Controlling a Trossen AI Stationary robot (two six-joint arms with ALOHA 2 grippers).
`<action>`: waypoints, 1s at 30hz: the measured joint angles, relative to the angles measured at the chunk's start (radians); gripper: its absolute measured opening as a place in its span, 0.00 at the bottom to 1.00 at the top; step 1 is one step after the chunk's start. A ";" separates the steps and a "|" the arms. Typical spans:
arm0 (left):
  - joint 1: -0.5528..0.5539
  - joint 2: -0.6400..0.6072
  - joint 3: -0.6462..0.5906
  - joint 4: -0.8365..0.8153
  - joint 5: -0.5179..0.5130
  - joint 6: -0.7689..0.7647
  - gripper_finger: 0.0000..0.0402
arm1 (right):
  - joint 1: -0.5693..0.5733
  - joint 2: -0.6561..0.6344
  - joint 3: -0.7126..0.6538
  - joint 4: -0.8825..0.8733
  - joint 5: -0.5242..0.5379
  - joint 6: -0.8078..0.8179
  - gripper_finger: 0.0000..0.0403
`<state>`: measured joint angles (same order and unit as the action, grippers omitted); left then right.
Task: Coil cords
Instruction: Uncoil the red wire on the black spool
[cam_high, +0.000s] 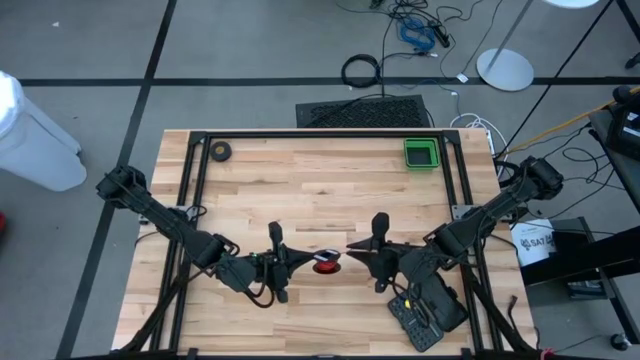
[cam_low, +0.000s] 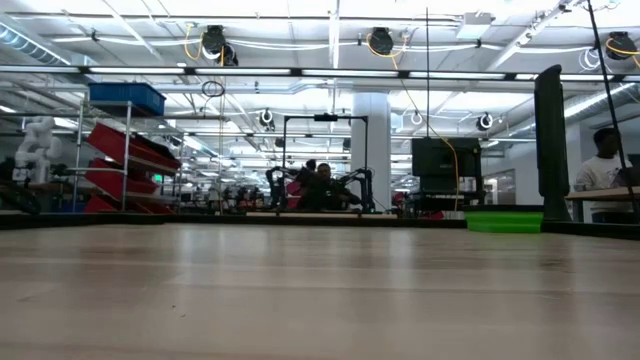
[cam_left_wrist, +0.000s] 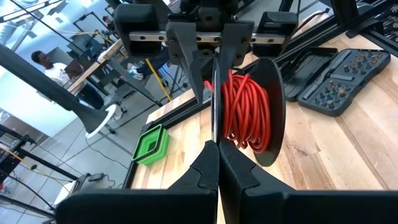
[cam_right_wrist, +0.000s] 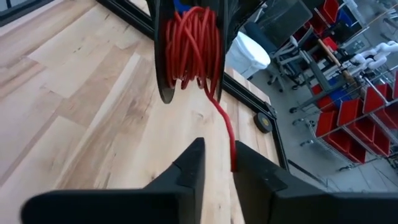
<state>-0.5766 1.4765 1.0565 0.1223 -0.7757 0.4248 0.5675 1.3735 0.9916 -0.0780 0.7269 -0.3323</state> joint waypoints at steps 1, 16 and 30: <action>0.000 0.000 0.000 0.000 0.000 0.000 0.00 | -0.003 0.000 0.000 0.000 -0.001 0.007 0.10; -0.006 0.000 0.000 0.063 0.045 -0.001 0.00 | -0.045 0.000 0.000 -0.001 -0.102 0.086 0.00; -0.015 0.000 0.000 0.047 0.042 0.025 0.00 | -0.013 -0.023 -0.001 -0.005 -0.099 0.050 0.03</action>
<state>-0.5916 1.4765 1.0565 0.1696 -0.7341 0.4501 0.5546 1.3508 0.9909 -0.0825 0.6278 -0.2821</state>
